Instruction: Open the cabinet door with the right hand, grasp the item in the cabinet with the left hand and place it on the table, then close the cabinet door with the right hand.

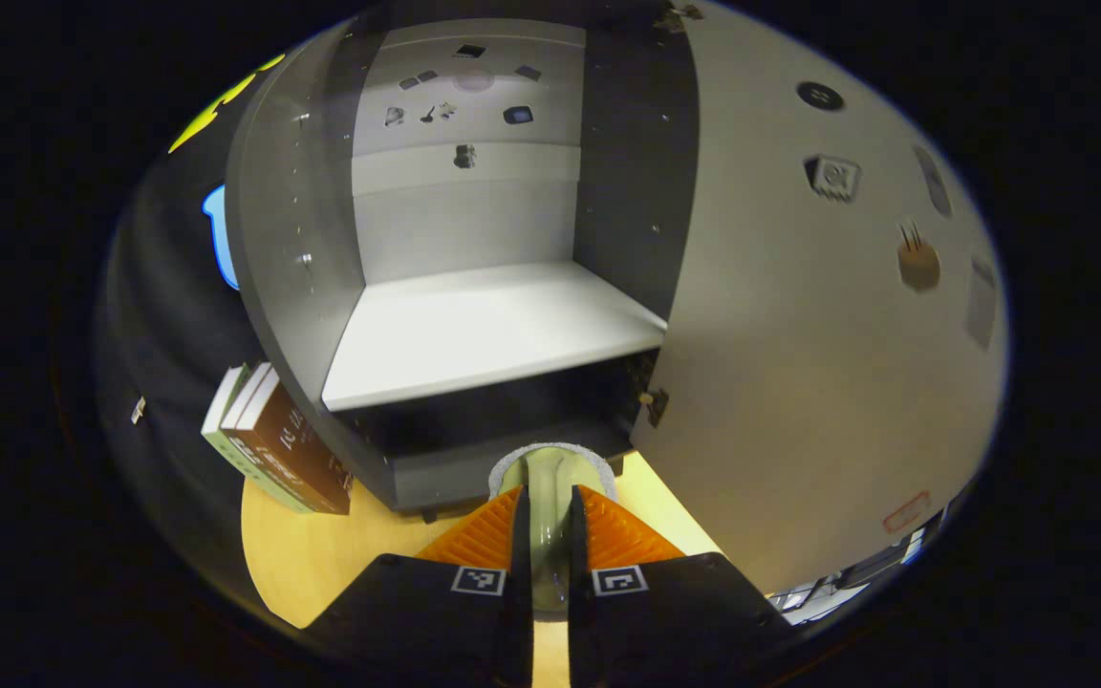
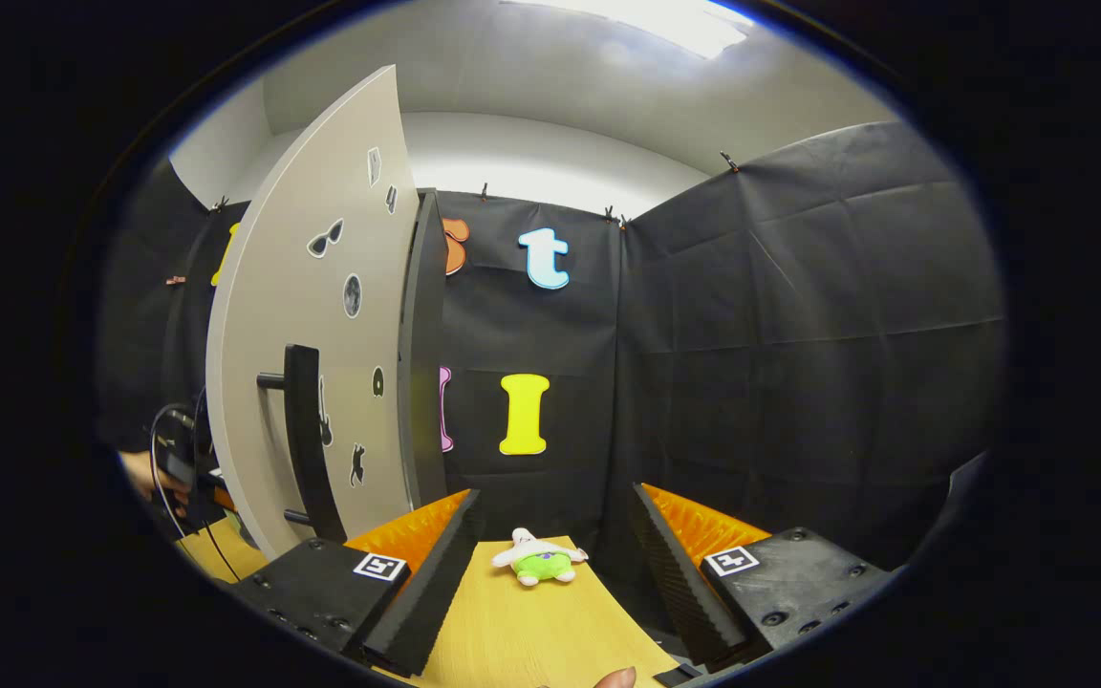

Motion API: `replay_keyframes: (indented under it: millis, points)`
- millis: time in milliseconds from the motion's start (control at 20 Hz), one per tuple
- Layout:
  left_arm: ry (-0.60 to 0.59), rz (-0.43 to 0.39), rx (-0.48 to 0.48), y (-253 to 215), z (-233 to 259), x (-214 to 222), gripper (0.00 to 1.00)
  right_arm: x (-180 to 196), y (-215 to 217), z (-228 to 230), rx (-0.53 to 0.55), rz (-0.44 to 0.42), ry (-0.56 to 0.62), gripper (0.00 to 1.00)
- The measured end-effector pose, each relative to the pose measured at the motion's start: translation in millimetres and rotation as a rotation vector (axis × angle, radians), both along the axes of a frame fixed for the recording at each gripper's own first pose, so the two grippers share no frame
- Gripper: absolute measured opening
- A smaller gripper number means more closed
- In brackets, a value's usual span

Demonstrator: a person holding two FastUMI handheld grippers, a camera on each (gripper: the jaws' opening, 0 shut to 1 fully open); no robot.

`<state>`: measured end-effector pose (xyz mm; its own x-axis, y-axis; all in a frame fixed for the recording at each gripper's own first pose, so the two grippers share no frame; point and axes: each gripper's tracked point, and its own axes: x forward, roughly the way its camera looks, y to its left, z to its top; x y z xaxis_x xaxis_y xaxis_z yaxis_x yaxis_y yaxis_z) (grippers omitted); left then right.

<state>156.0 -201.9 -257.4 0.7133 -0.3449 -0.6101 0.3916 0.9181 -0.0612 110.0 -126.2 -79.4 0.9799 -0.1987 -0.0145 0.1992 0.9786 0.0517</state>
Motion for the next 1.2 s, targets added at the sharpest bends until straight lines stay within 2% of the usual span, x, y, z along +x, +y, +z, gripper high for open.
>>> replay_keyframes:
  millis: [300,550,600,700,750,800,1050,1100,1200]
  points:
    - [0.063,0.040,0.006,-1.3,-107.5,-43.1,0.18,-1.1,1.2,-0.6,-0.003,-0.011,0.006,0.97]
    - [0.073,0.089,0.023,7.3,-178.5,-57.9,0.19,-3.1,0.6,0.3,-0.019,-0.021,0.012,0.97]
    - [0.070,0.093,0.041,10.1,-189.6,-60.4,0.17,-3.5,0.5,0.6,-0.024,-0.023,0.012,0.93]
    - [0.066,0.076,0.063,10.4,-210.2,-65.6,0.17,-4.2,-0.5,0.5,-0.029,-0.028,0.013,0.97]
    - [0.074,0.073,0.063,10.7,-221.4,-69.9,0.19,-4.6,-1.3,0.1,-0.028,-0.030,0.016,0.94]
    - [0.082,0.076,0.059,10.3,-230.3,-72.4,0.19,-3.5,-1.2,-0.5,-0.026,-0.033,0.018,0.97]
    - [0.107,0.104,0.085,10.8,-265.2,-76.0,0.19,-1.4,-1.2,-2.2,-0.026,-0.035,0.032,0.97]
    - [0.107,0.109,0.082,10.3,-269.3,-74.4,0.17,-2.3,-0.5,-4.0,-0.027,-0.035,0.036,1.00]
    - [0.102,0.118,0.083,8.8,-272.9,-71.3,0.19,-2.3,0.4,-4.4,-0.032,-0.035,0.042,0.97]
